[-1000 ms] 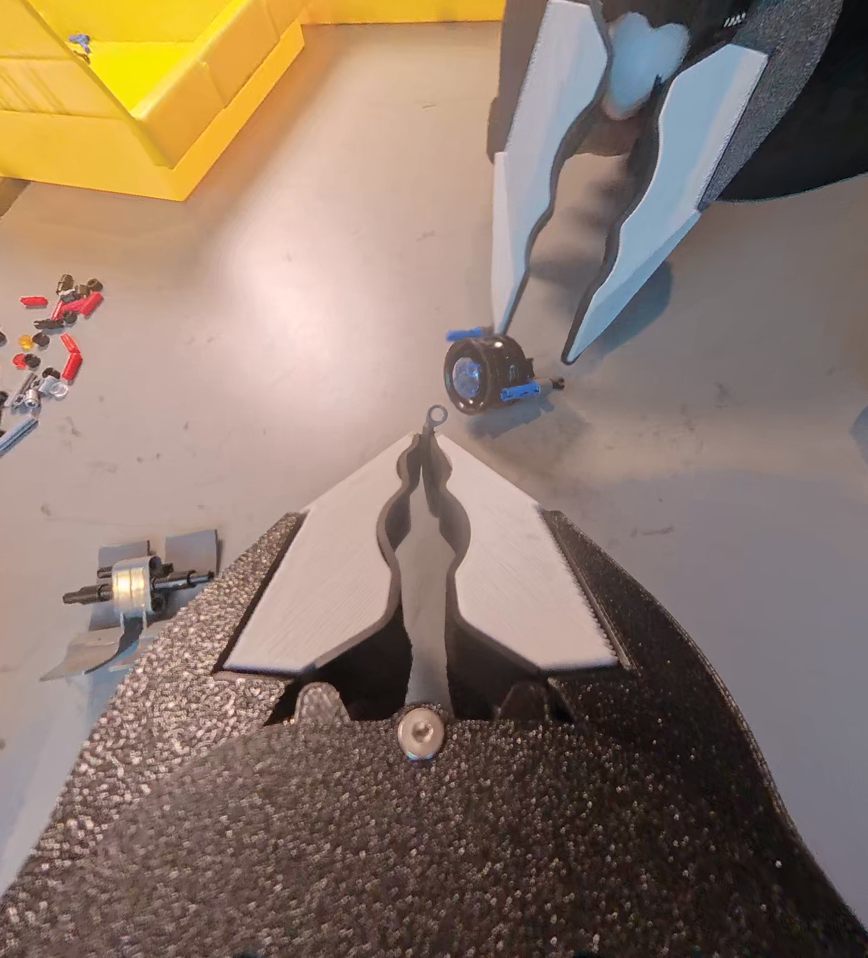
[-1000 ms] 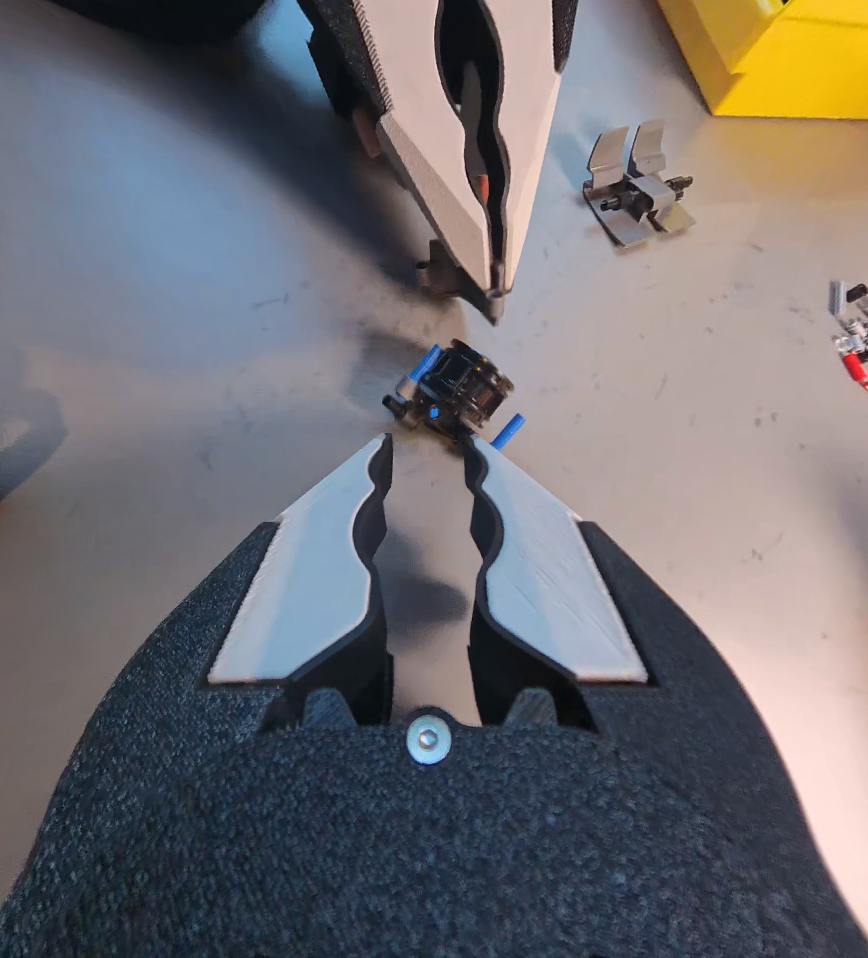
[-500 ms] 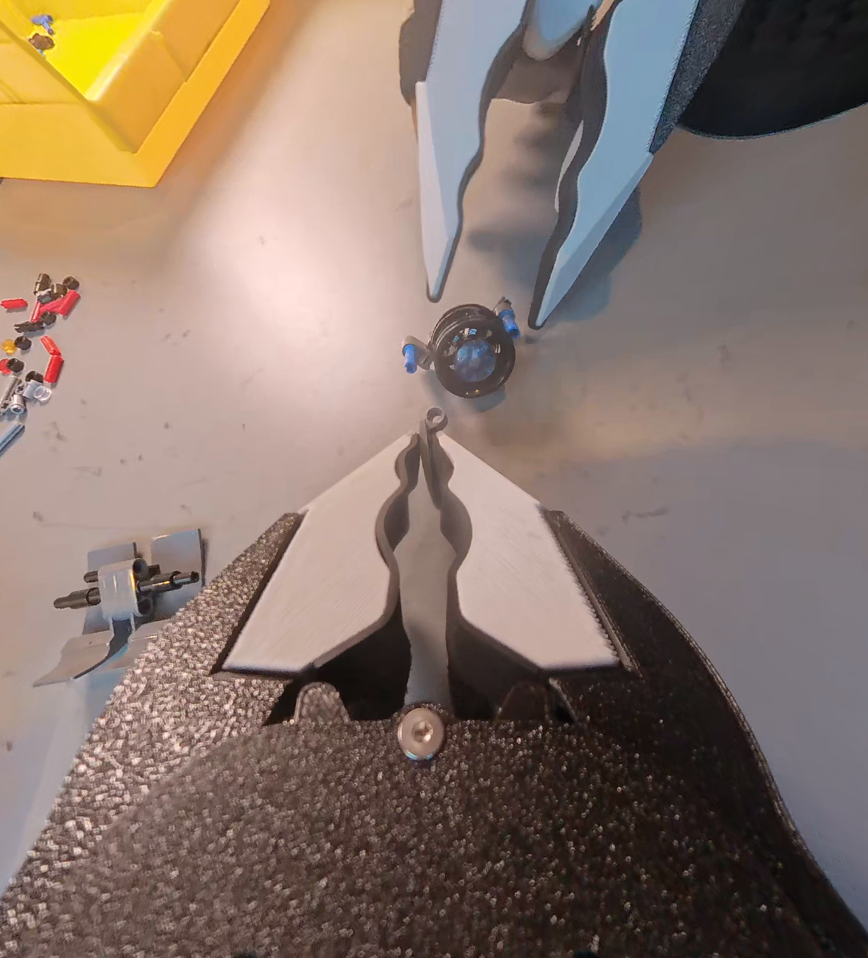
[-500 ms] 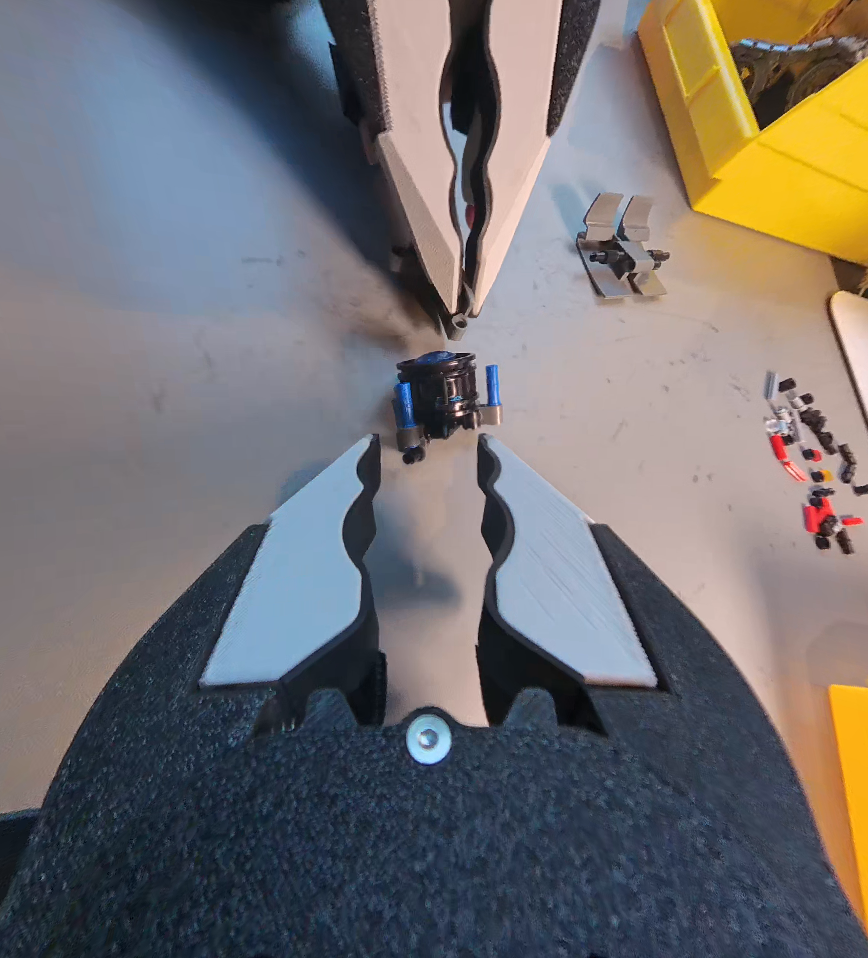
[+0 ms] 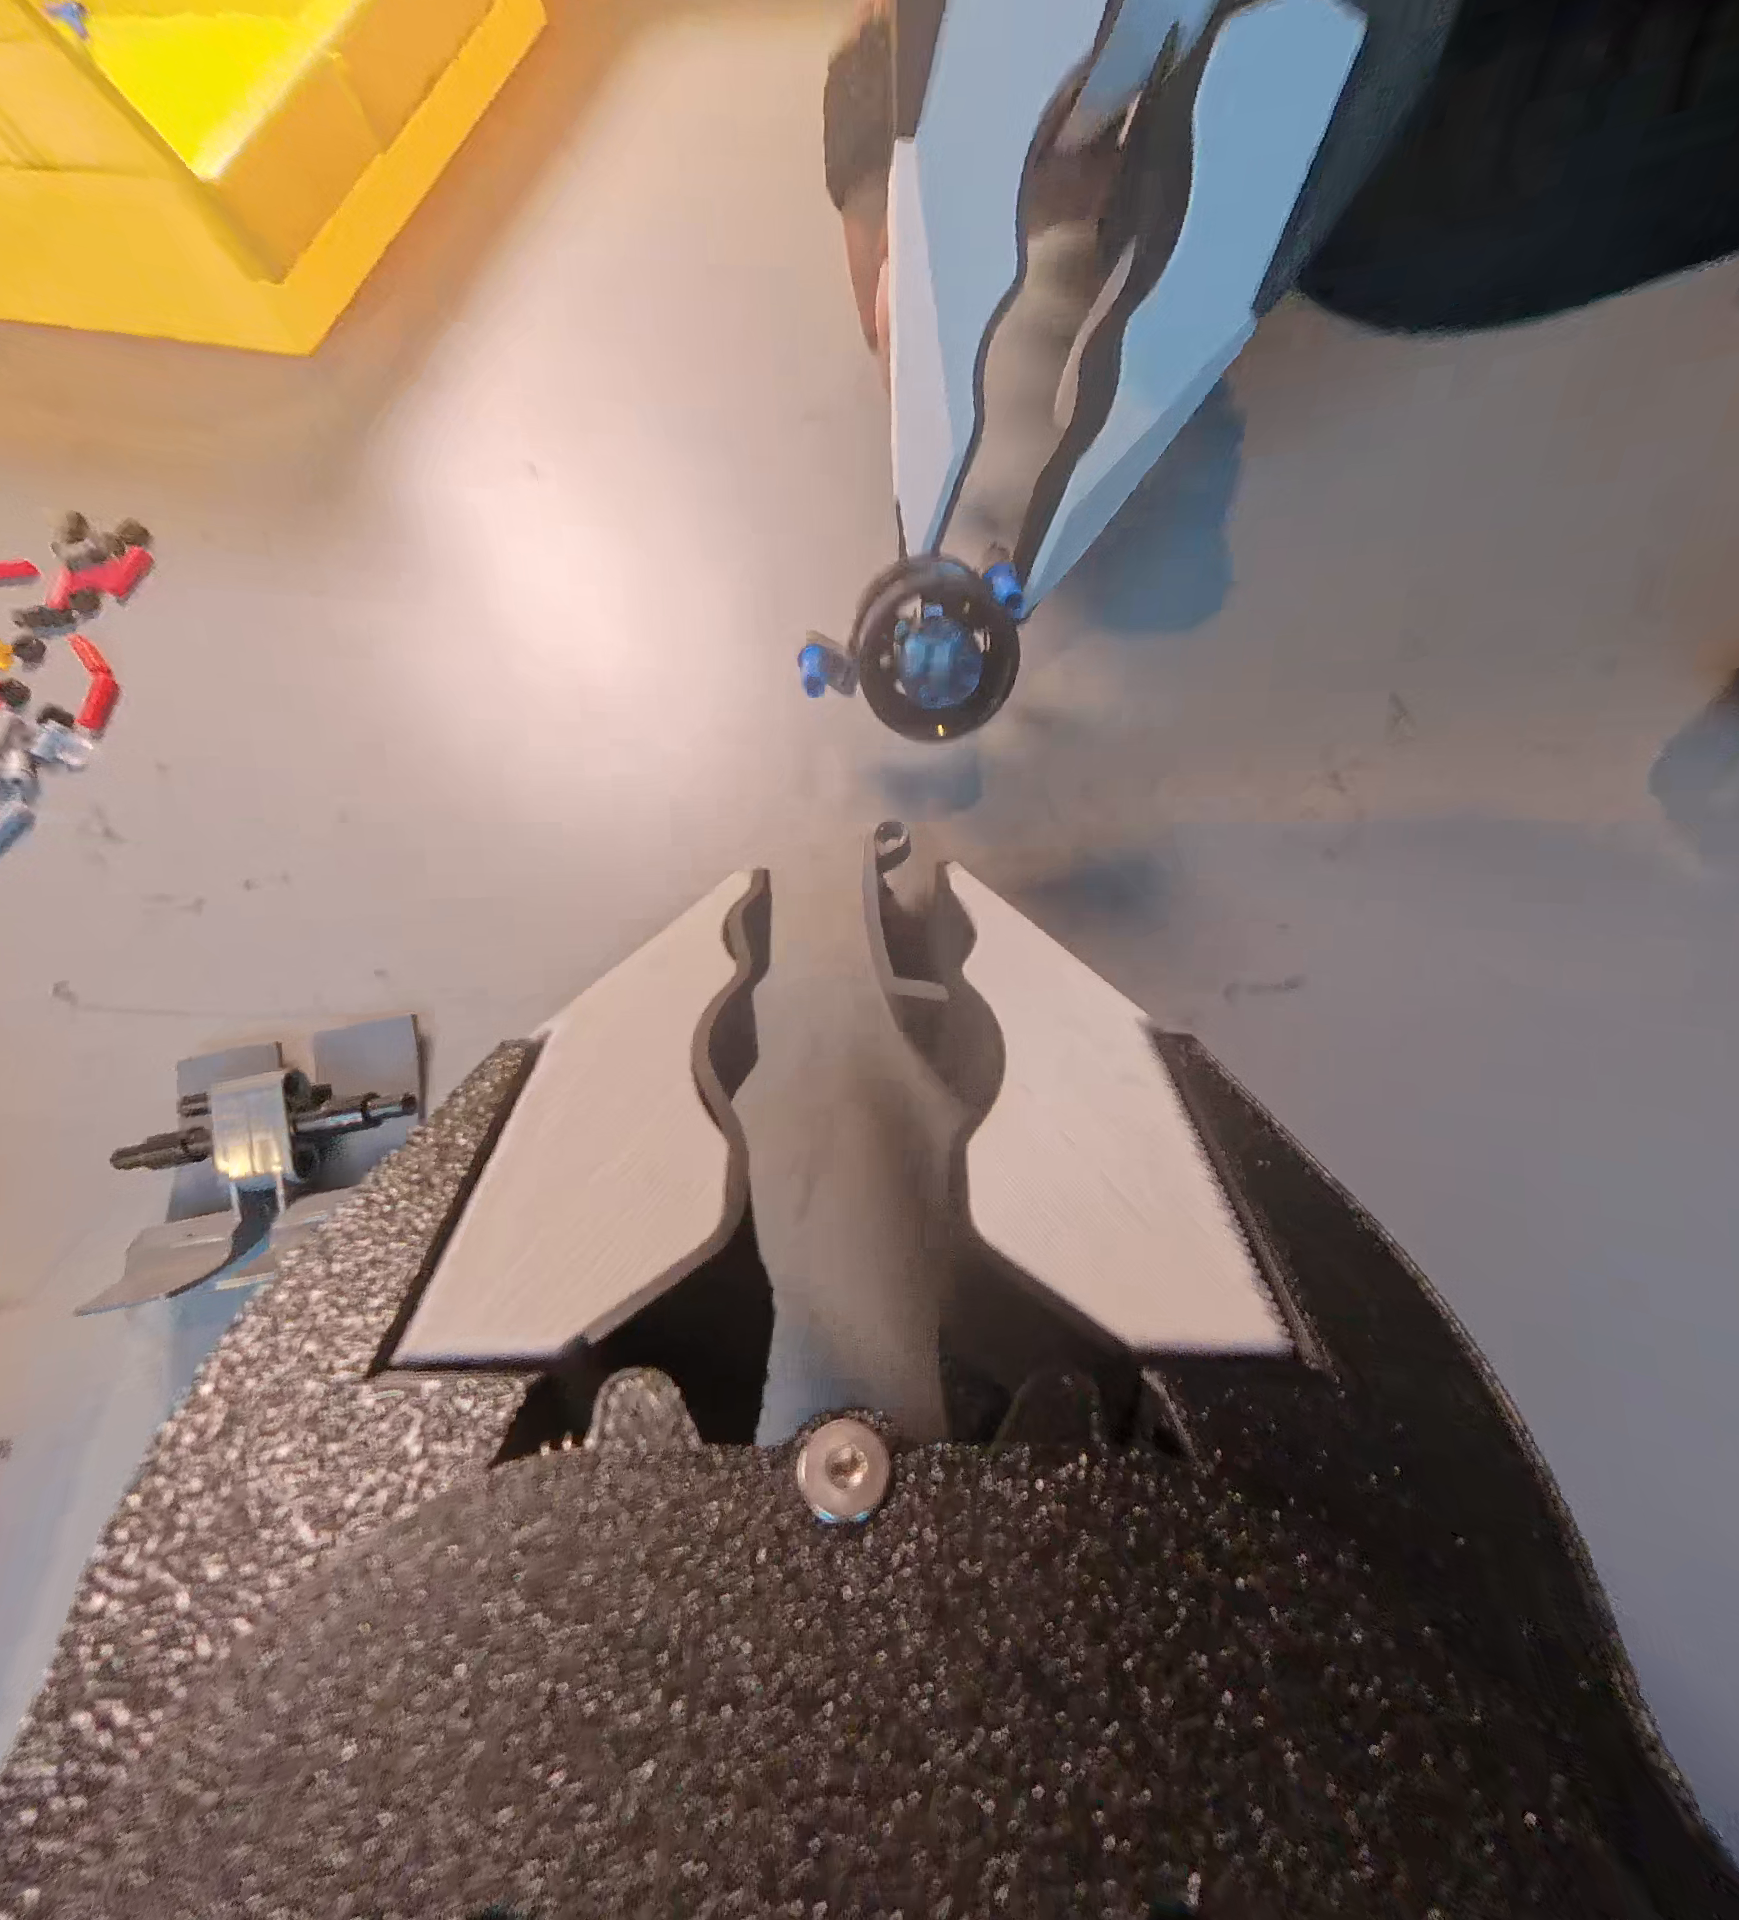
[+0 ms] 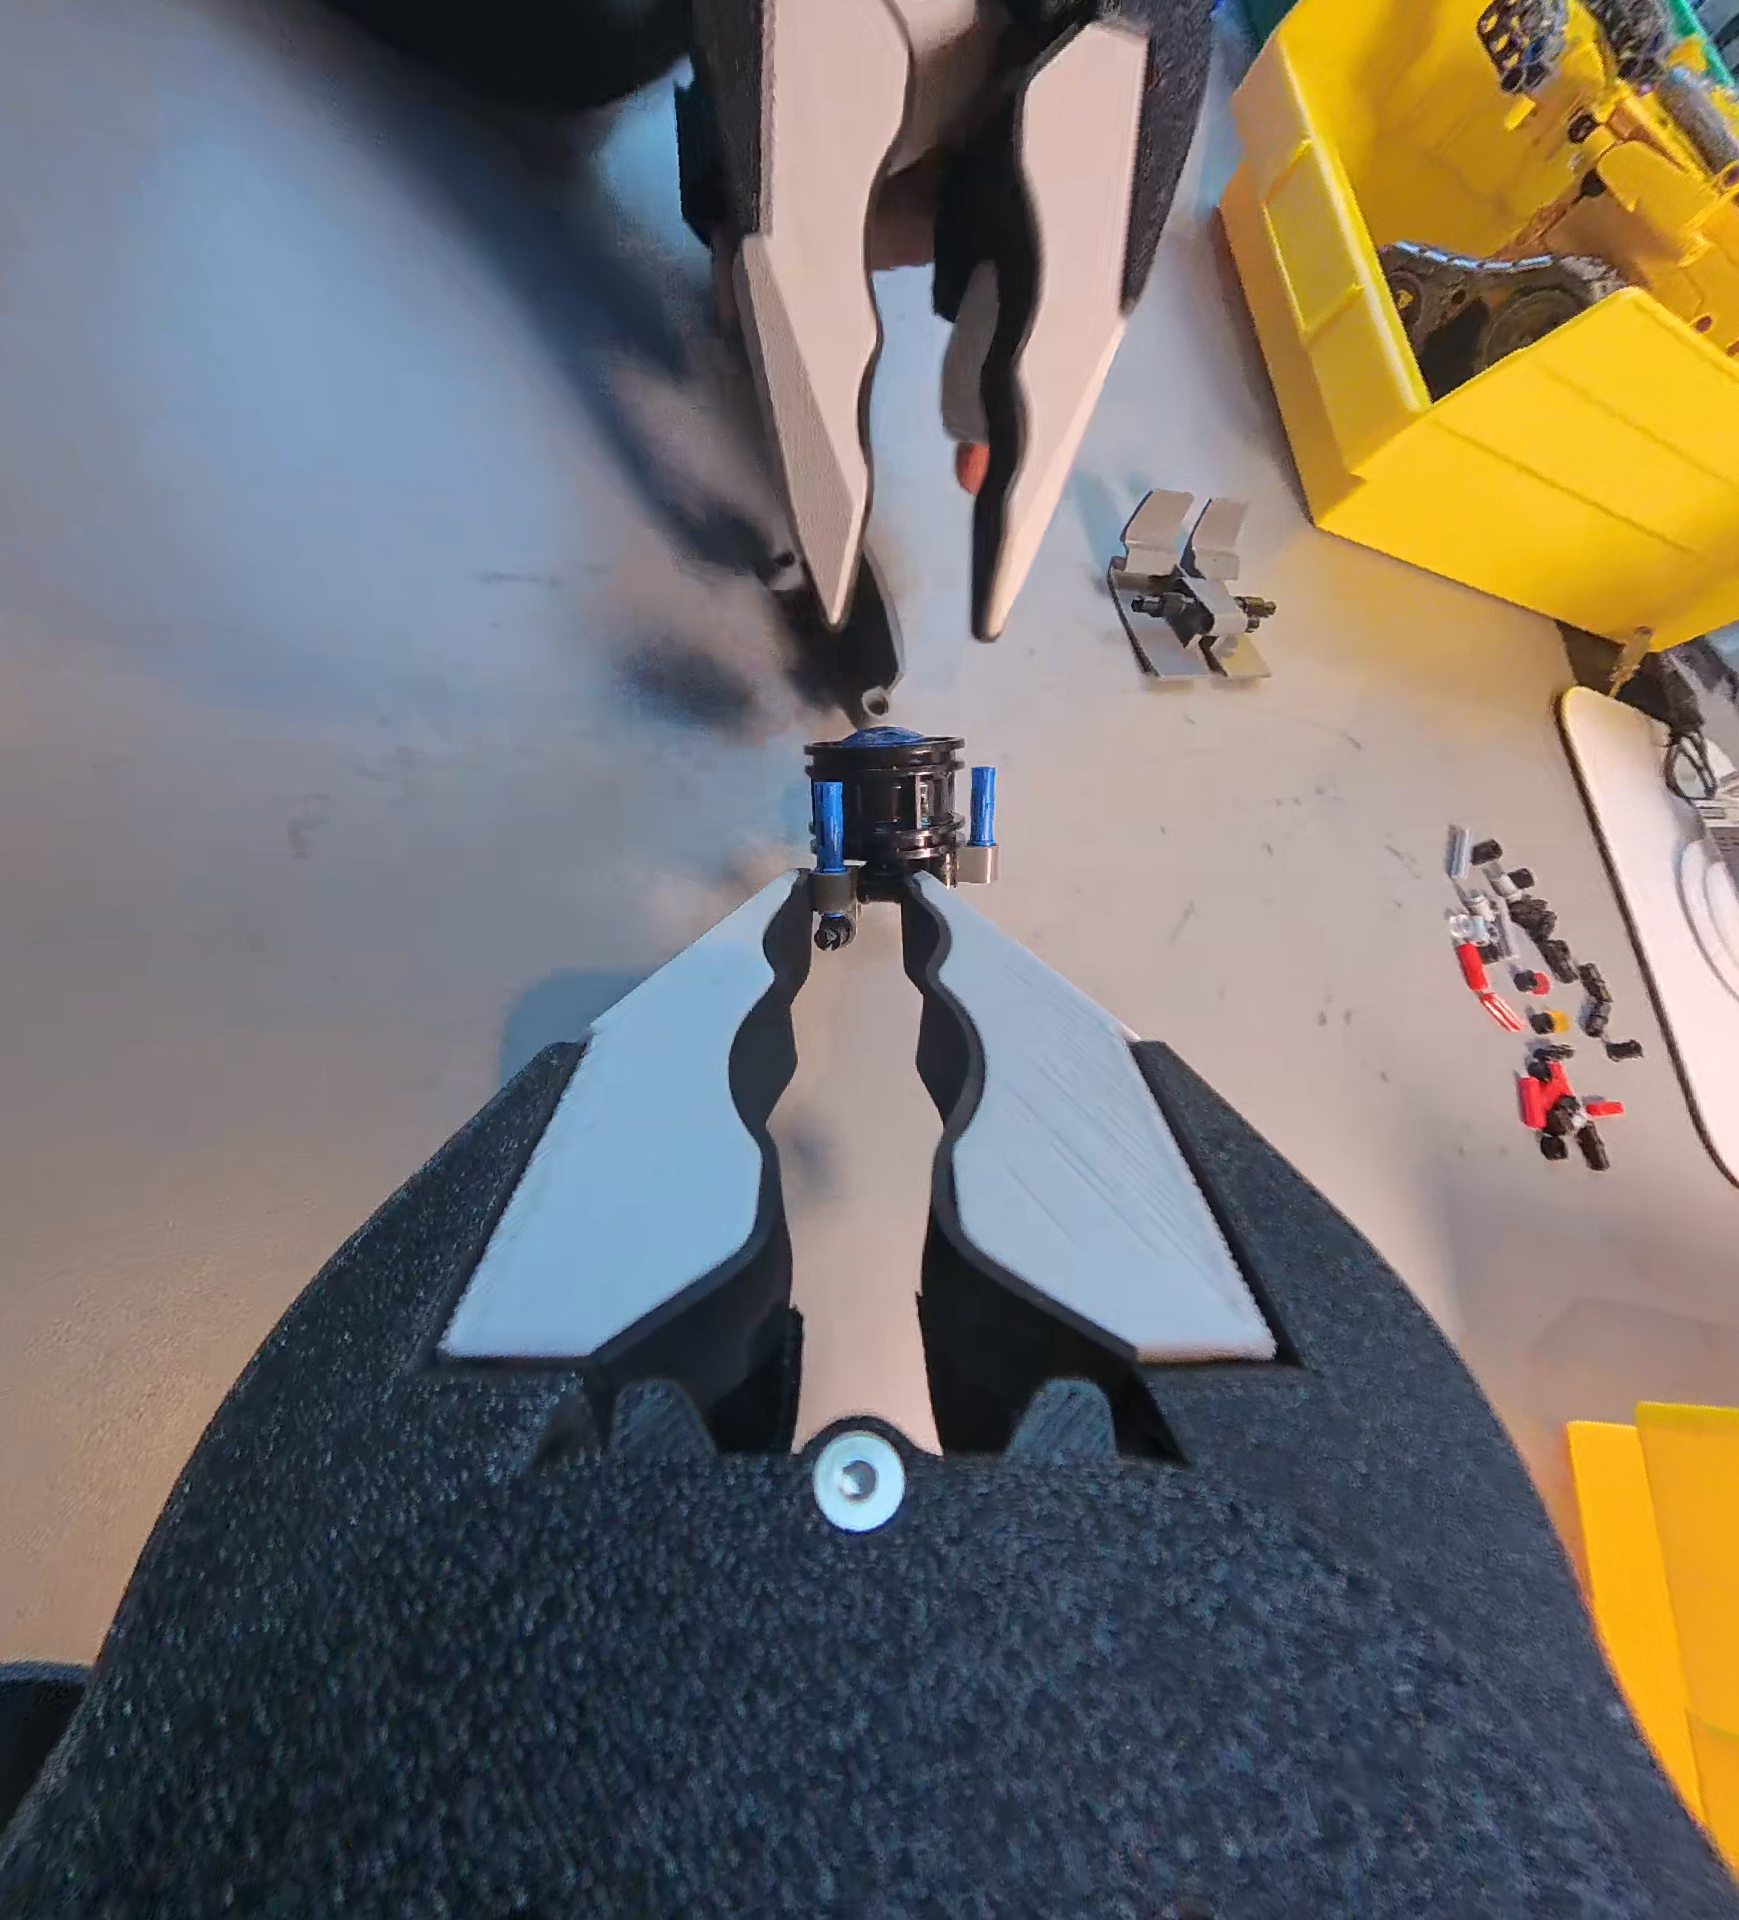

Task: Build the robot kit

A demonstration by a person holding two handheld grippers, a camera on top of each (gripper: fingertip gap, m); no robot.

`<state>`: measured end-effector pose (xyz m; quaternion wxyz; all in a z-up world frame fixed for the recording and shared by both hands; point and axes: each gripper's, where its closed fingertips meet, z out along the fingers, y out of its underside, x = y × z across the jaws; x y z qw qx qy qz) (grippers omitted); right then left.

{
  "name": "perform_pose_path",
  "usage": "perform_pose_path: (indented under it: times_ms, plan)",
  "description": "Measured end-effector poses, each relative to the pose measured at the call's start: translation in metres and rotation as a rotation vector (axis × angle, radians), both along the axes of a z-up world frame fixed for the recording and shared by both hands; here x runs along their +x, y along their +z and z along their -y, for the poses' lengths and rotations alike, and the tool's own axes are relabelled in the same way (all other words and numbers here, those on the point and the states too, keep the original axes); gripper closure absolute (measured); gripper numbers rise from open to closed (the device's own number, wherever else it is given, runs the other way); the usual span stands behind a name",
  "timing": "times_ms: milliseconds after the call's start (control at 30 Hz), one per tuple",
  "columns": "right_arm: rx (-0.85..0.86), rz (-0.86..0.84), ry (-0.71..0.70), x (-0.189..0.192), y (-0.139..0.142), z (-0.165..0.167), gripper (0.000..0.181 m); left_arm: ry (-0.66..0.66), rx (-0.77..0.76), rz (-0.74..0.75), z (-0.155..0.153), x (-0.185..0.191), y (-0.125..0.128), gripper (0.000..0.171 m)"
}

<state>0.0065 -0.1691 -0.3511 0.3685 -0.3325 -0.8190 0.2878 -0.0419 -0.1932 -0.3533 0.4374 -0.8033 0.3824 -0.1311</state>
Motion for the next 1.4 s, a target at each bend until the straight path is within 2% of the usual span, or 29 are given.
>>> perform_pose_path:
  times_ms: [100, 200, 267, 333, 467, 567, 733, 833, 1067, 1200, 1267, 1400]
  plan:
    - [-0.018, 0.048, 0.015, -0.002, 0.002, 0.004, 0.165, -0.038, 0.078, 0.067, 0.001, 0.013, 0.02, 0.13]
    - [-0.047, 0.076, 0.033, -0.005, 0.008, 0.012, 0.164, -0.081, 0.148, -0.038, -0.001, 0.028, 0.018, 0.118]
    - [-0.1, 0.05, 0.043, -0.009, 0.02, 0.018, 0.165, -0.092, 0.178, -0.131, -0.005, 0.031, 0.011, 0.121]
    - [-0.163, 0.013, 0.048, -0.01, 0.034, 0.022, 0.165, -0.092, 0.197, -0.16, -0.006, 0.031, 0.01, 0.136]
    - [-0.268, -0.14, 0.024, -0.014, 0.063, 0.021, 0.165, -0.063, 0.198, 0.034, -0.005, 0.033, 0.033, 0.14]
    - [-0.241, -0.234, 0.043, -0.013, 0.073, 0.023, 0.169, -0.072, 0.161, 0.148, -0.003, 0.036, 0.041, 0.14]
    - [-0.296, -0.235, 0.076, -0.011, 0.079, 0.028, 0.17, -0.094, 0.115, 0.213, 0.002, 0.041, 0.044, 0.141]
    - [-0.467, -0.209, 0.08, -0.011, 0.083, 0.03, 0.172, -0.095, 0.081, 0.269, 0.004, 0.042, 0.045, 0.141]
    - [-0.98, -0.29, 0.077, -0.012, 0.107, 0.021, 0.174, -0.056, 0.024, 0.58, 0.0, 0.051, 0.067, 0.14]
    - [-1.162, -0.297, 0.075, -0.013, 0.115, 0.016, 0.174, -0.061, -0.032, 0.612, 0.002, 0.048, 0.067, 0.137]
    - [-1.144, -0.29, 0.051, -0.015, 0.113, 0.011, 0.175, -0.038, -0.046, 0.614, 0.001, 0.038, 0.068, 0.124]
    - [-1.075, -0.248, 0.03, -0.02, 0.102, 0.016, 0.174, -0.011, 0.033, 0.61, -0.002, 0.029, 0.082, 0.126]
